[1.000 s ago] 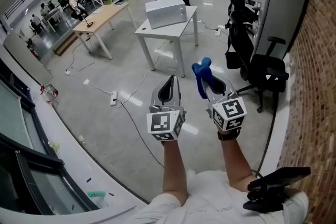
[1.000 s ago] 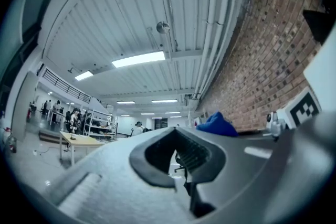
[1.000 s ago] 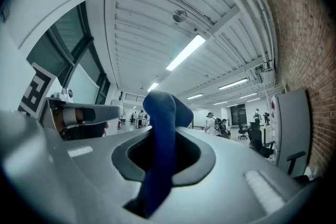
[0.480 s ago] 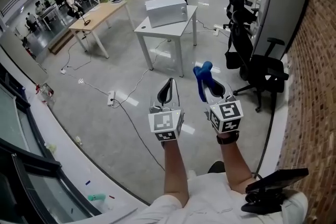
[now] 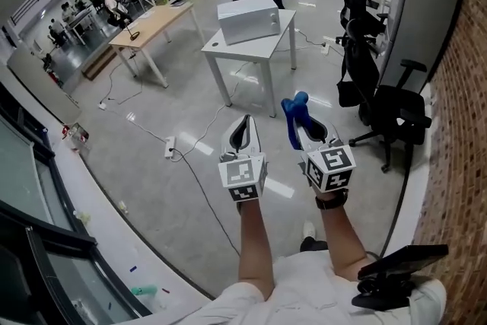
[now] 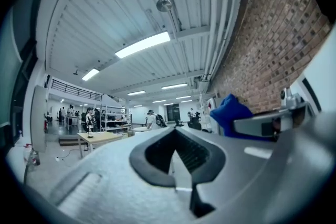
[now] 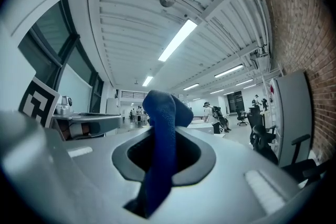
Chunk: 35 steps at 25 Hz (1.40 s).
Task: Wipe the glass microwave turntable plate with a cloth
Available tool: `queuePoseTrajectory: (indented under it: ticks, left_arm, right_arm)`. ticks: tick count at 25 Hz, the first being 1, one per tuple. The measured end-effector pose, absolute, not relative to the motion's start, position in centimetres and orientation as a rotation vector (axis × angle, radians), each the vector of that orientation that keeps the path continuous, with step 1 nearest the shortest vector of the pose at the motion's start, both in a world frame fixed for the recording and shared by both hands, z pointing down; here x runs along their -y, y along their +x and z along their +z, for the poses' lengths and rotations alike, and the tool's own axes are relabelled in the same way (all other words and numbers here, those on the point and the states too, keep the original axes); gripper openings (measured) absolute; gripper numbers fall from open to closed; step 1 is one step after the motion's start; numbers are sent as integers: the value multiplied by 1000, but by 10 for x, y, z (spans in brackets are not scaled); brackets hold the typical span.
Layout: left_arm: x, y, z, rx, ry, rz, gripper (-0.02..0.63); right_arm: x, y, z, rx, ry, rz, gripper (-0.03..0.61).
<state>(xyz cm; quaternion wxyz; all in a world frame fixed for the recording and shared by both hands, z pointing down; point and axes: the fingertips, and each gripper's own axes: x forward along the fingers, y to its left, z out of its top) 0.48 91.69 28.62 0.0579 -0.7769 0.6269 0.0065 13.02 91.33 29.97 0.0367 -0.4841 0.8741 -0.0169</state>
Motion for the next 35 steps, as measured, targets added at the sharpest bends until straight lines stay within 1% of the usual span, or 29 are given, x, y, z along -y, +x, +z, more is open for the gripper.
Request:
queuePoseTrajectory:
  ticks: [7, 11, 16, 20, 29, 35]
  left_arm:
    - [-848, 46, 268, -1882, -2312, -6, 2]
    - [-819, 63, 264, -1880, -2266, 5, 3]
    - [-792, 79, 277, -1903, -2269, 23, 3]
    - [-777, 78, 288, -1958, -2249, -38, 3]
    - [-722, 83, 301, -1967, -2268, -7, 3]
    - [-667, 87, 307, -1922, -2330, 56, 3]
  right_arm:
    - [-847, 159, 273, -2625, -1463, 79, 55]
    - [-814, 181, 271, -2613, -1453, 70, 55]
    - [-782, 206, 288, -2618, -1493, 22, 56]
    - [-763, 208, 297, -2639, -1481, -16, 57]
    - [-719, 189, 315, -2691, -1438, -23, 58]
    - [-671, 197, 317, -2668, -1528, 21, 60]
